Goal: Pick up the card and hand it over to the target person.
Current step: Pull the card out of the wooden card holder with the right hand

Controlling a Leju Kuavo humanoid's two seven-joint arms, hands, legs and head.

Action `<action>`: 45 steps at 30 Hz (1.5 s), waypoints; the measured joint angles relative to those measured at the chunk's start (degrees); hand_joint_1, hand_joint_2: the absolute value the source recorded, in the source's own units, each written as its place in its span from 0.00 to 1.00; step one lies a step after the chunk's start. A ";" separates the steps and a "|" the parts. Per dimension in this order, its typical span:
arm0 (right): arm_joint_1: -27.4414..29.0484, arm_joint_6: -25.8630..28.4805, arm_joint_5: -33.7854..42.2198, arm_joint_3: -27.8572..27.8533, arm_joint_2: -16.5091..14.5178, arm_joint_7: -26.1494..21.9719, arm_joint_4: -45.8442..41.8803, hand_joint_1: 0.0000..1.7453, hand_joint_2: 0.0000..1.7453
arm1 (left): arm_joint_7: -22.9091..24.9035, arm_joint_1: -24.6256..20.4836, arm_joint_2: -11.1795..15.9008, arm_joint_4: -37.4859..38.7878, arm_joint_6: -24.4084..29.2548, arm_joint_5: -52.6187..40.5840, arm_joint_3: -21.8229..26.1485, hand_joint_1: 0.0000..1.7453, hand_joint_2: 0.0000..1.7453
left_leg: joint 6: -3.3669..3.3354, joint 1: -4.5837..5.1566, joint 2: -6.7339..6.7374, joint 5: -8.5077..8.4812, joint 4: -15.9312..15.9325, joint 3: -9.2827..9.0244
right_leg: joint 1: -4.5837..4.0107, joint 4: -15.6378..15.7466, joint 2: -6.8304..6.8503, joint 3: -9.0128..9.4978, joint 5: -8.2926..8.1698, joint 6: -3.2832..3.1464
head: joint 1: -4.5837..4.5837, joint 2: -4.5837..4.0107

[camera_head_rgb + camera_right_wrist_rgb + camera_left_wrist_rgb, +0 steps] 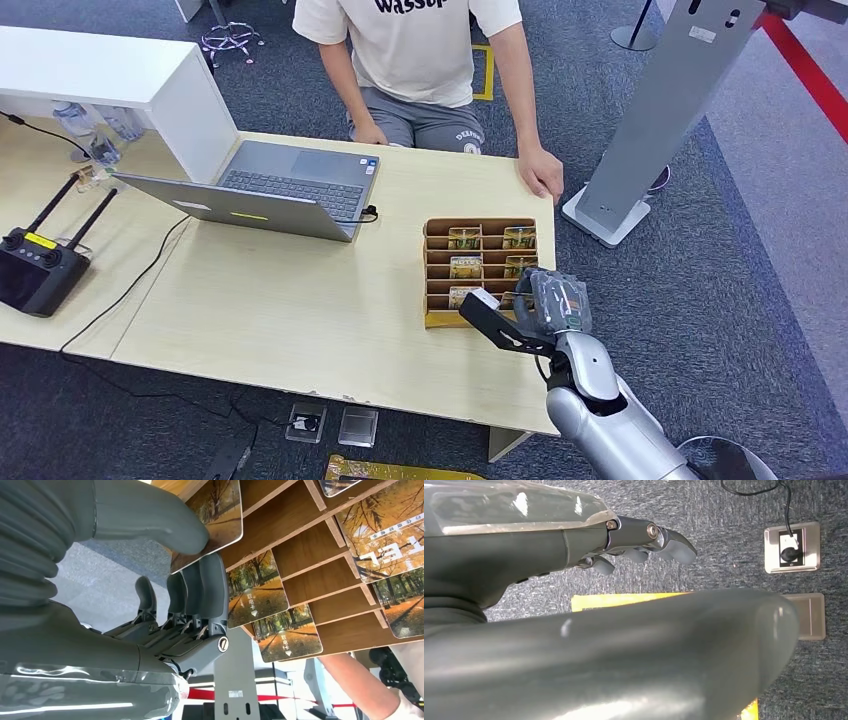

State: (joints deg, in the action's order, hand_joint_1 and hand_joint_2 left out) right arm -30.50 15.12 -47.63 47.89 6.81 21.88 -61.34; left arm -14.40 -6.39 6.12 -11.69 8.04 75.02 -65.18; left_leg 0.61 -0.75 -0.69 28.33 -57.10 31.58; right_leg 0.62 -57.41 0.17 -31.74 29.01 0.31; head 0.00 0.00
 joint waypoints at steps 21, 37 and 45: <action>0.41 -0.27 1.40 1.11 -1.21 -1.28 4.31 0.68 1.00 | -0.02 0.01 0.10 0.00 0.09 0.18 0.10 0.00 0.00 | 0.00 -0.01 0.03 -0.01 0.08 -0.08 | -0.01 0.07 -0.02 0.08 -0.01 -0.02 | 0.00 0.00; -0.06 0.48 1.03 0.78 -1.24 -1.00 3.01 0.89 1.00 | -0.10 -0.01 0.15 0.00 0.60 0.07 -0.06 0.00 0.00 | 0.00 0.00 0.04 0.00 0.03 -0.03 | 0.00 0.02 -0.02 0.03 -0.01 -0.01 | 0.00 0.00; -0.18 0.59 1.00 0.52 -1.46 -1.29 3.46 0.90 1.00 | 0.28 -0.08 0.20 0.02 1.42 -0.53 -0.71 0.00 0.00 | 0.00 0.00 0.04 -0.01 0.05 -0.04 | 0.00 0.03 -0.02 0.04 -0.01 -0.01 | 0.00 0.00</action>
State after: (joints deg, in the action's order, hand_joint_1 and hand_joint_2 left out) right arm -30.68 15.71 -46.64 48.41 5.35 20.60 -57.88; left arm -14.12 -6.47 6.32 -11.67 9.46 74.49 -65.89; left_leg 0.62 -0.75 -0.65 28.32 -57.05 31.54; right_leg 0.61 -57.38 0.14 -31.70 28.99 0.30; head 0.00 0.00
